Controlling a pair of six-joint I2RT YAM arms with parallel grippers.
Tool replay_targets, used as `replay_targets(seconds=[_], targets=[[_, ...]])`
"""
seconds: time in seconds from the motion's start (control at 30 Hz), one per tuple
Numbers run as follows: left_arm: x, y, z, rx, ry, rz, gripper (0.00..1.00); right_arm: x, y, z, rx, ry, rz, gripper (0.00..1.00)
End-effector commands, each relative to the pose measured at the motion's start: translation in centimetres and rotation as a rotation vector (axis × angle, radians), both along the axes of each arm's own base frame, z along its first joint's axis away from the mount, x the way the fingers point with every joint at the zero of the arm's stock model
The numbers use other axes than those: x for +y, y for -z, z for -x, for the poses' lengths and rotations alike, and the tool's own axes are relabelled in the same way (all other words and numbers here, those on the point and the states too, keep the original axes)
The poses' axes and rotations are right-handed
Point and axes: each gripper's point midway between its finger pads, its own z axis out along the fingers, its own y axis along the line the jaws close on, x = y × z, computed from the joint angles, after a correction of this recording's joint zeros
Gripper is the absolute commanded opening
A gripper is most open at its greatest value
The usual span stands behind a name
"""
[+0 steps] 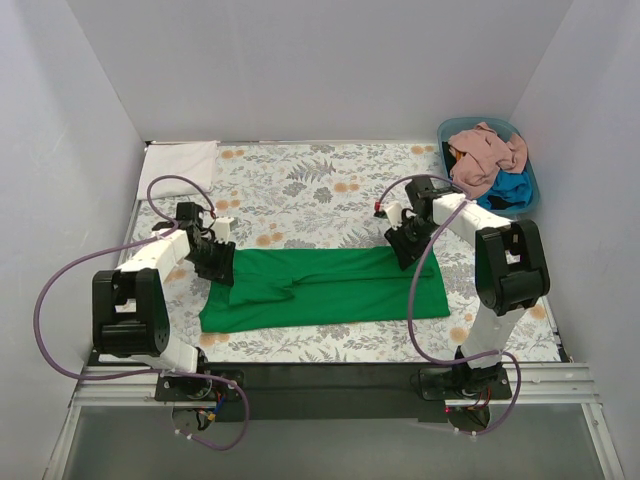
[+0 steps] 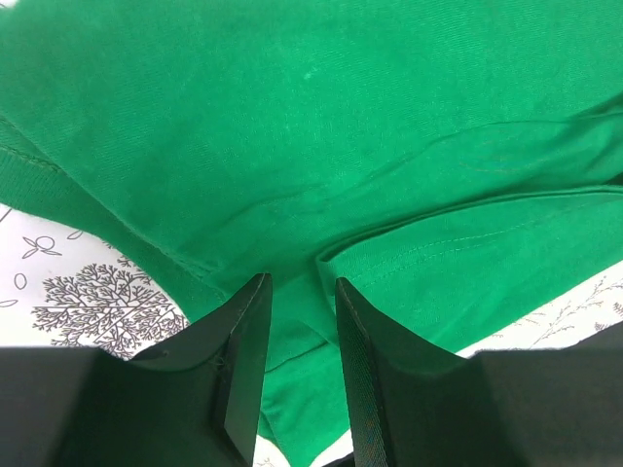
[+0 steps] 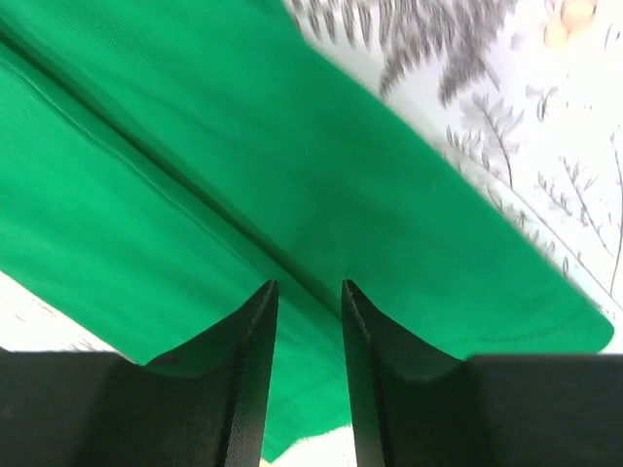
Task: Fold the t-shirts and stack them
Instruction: Fold the tshirt
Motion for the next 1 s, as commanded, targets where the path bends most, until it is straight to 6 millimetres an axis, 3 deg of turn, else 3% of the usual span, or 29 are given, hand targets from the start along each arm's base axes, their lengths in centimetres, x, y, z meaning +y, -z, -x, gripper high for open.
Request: replay_targets(seconds=[0.0, 0.17, 0.3, 0.5, 0.8, 0.87, 0.93, 0.97], targets=[[0.1, -0.3, -0.7, -0.035, -0.006, -0.011, 0.32, -1.9, -0.4, 1.8, 0.019, -0.066, 0.057, 0.38], [-0.5, -1.6, -1.6, -0.061, 0.009, 0.023, 0.32, -3.8, -1.0, 2.2, 0.050, -0.047, 0.062, 0.23], [-0.5, -2.3, -2.6, -0.082, 0.017, 0.024, 0.32, -4.5, -2.1, 1.9, 0.047, -0.053, 0.050, 0.18], [-0.8, -2.5, -3.1, -0.067, -0.006, 0.042, 0.35, -6.0, -1.1, 3.5, 0.086, -0.082, 0.105, 0.03], [-0.3, -0.6, -3.4, -0.033, -0.031, 0.017, 0.36, -6.7, -0.5, 5.6, 0.115, -0.175, 0.113, 0.01], [-1.5, -1.8, -3.6, -0.059, 0.009, 0.087, 0.31, -6.8, -0.4, 5.3, 0.102, -0.164, 0.119, 0.01], [-3.3, -5.3, -3.8, -0.166, 0.080, 0.192, 0.31, -6.8, -0.5, 5.2, 0.088, -0.159, 0.116, 0.05], [-5.7, -6.8, -3.2, -0.202, 0.182, 0.255, 0.31, -6.5, -1.0, 5.2, 0.077, -0.157, 0.097, 0.10]])
